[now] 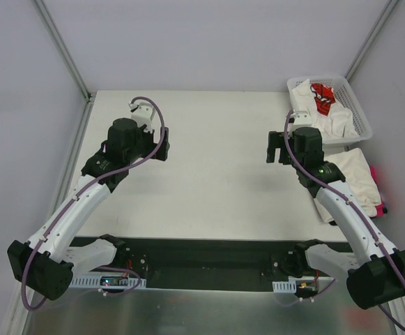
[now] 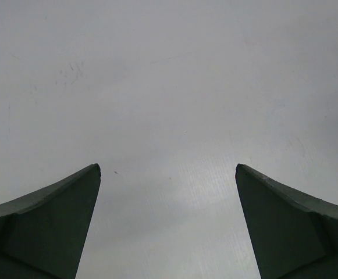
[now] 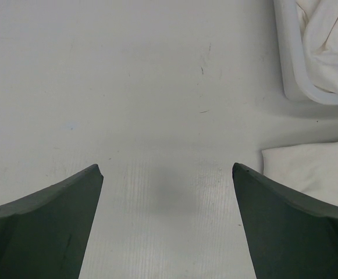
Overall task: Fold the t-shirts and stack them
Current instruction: Put the neatly folded tshirt into the corner of the board with the right arm
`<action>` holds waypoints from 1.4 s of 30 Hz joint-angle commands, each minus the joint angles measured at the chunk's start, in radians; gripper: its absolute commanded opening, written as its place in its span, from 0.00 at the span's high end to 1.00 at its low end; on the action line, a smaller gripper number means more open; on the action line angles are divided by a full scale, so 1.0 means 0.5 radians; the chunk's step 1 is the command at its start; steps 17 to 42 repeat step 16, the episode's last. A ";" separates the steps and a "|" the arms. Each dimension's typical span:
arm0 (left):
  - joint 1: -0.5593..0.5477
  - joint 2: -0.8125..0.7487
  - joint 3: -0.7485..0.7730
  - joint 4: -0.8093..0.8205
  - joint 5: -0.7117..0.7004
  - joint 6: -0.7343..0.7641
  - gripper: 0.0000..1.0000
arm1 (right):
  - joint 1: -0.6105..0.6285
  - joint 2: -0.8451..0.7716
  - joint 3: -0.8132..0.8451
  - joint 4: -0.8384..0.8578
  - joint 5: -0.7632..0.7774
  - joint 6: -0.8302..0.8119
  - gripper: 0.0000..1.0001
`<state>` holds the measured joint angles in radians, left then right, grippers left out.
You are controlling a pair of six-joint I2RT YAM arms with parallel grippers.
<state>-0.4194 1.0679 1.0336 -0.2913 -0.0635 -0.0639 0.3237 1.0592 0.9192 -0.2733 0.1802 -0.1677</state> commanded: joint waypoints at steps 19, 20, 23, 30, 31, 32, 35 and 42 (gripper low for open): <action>-0.005 -0.093 -0.006 0.055 -0.036 -0.026 0.01 | 0.018 -0.103 -0.016 0.044 0.063 0.029 0.04; -0.005 -0.093 -0.006 0.055 -0.036 -0.026 0.01 | 0.018 -0.103 -0.016 0.044 0.063 0.029 0.04; -0.005 -0.093 -0.006 0.055 -0.036 -0.026 0.01 | 0.018 -0.103 -0.016 0.044 0.063 0.029 0.04; -0.005 -0.093 -0.006 0.055 -0.036 -0.026 0.01 | 0.018 -0.103 -0.016 0.044 0.063 0.029 0.04; -0.005 -0.093 -0.006 0.055 -0.036 -0.026 0.01 | 0.018 -0.103 -0.016 0.044 0.063 0.029 0.04; -0.005 -0.093 -0.006 0.055 -0.036 -0.026 0.01 | 0.018 -0.103 -0.016 0.044 0.063 0.029 0.04; -0.005 -0.093 -0.006 0.055 -0.036 -0.026 0.01 | 0.018 -0.103 -0.016 0.044 0.063 0.029 0.04; -0.005 -0.093 -0.006 0.055 -0.036 -0.026 0.01 | 0.018 -0.103 -0.016 0.044 0.063 0.029 0.04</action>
